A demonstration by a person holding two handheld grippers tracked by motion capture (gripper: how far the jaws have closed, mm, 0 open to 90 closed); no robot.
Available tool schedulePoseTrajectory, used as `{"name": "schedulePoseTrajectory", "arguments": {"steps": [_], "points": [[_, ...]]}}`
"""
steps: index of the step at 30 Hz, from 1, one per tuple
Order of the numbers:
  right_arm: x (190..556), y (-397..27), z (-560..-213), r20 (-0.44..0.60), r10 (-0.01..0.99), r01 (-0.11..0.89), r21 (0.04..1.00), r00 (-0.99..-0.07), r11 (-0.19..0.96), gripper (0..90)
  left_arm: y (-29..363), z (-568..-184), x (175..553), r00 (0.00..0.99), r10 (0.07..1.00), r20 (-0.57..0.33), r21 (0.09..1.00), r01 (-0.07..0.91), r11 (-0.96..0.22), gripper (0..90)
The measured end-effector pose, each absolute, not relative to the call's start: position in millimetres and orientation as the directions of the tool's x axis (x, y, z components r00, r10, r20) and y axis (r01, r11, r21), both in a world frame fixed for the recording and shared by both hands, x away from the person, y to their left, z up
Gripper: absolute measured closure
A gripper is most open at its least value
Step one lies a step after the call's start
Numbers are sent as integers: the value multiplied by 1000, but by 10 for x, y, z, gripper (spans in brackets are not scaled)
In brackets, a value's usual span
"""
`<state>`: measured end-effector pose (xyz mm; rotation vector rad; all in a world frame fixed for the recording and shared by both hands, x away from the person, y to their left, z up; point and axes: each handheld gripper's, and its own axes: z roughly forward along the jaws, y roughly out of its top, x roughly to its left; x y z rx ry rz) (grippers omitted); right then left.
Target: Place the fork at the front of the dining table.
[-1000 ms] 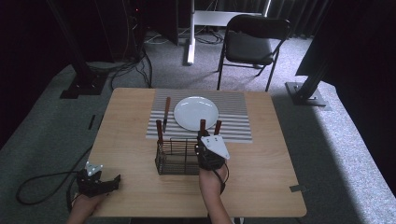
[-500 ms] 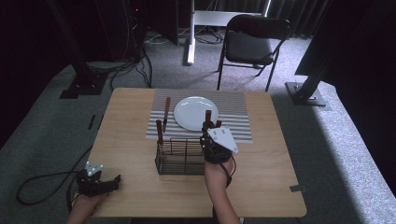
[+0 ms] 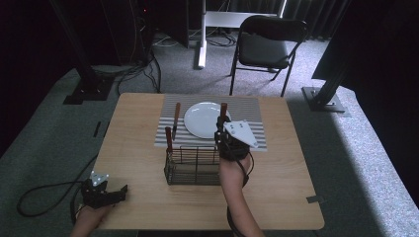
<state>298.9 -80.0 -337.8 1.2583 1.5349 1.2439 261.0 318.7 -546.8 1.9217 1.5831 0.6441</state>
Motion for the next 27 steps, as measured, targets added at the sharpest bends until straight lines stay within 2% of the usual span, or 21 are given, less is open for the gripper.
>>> {"name": "schedulePoseTrajectory", "arguments": {"steps": [13,27], "points": [[3157,-885,-3043,21,976,188,982,-215,20,761,3186,-5468,2610,186,983,11,687,712,-142,11],[3540,-975,-2914,50,978,225,974,-201,-4,761,3187,-5468,2610,186,982,13,687,712,-144,11]]}}
